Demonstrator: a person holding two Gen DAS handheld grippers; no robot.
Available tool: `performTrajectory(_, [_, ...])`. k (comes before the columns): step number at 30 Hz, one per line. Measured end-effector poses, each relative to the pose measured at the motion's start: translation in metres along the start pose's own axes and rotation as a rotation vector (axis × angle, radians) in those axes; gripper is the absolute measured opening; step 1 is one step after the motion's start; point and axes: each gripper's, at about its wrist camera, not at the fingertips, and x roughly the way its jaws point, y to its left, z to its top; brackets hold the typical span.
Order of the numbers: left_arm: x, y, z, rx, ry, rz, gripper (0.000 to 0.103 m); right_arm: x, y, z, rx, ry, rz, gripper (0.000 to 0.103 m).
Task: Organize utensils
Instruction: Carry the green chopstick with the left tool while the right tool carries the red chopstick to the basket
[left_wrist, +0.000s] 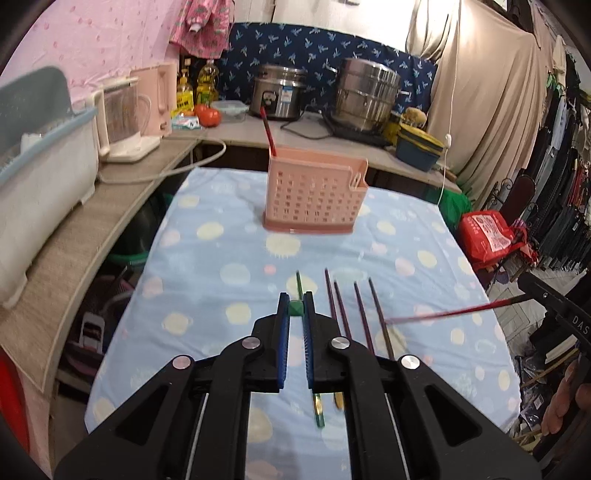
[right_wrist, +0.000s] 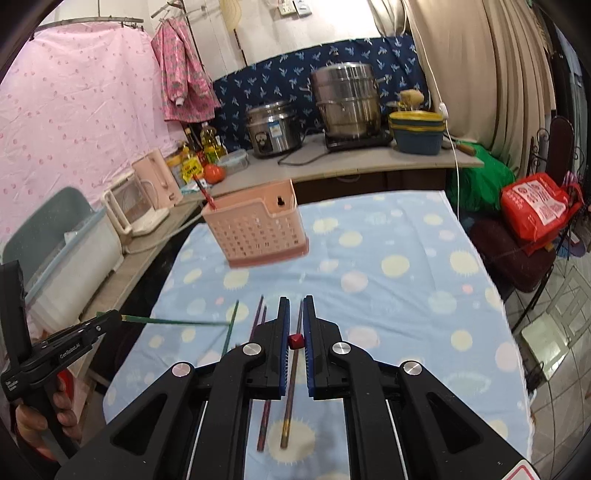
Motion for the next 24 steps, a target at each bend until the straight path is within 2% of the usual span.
performTrajectory(13, [0.004, -0.007, 0.111, 0.054, -0.152, -0.001, 0.007, 0.035, 0.023, 0.100, -0.069, -0.116, 0.045, 0.007])
performTrajectory(24, [0.012, -0.017, 0.233, 0.067, -0.327, 0.017, 0.007, 0.085, 0.042, 0.217, -0.065, -0.245, 0.069, 0.007])
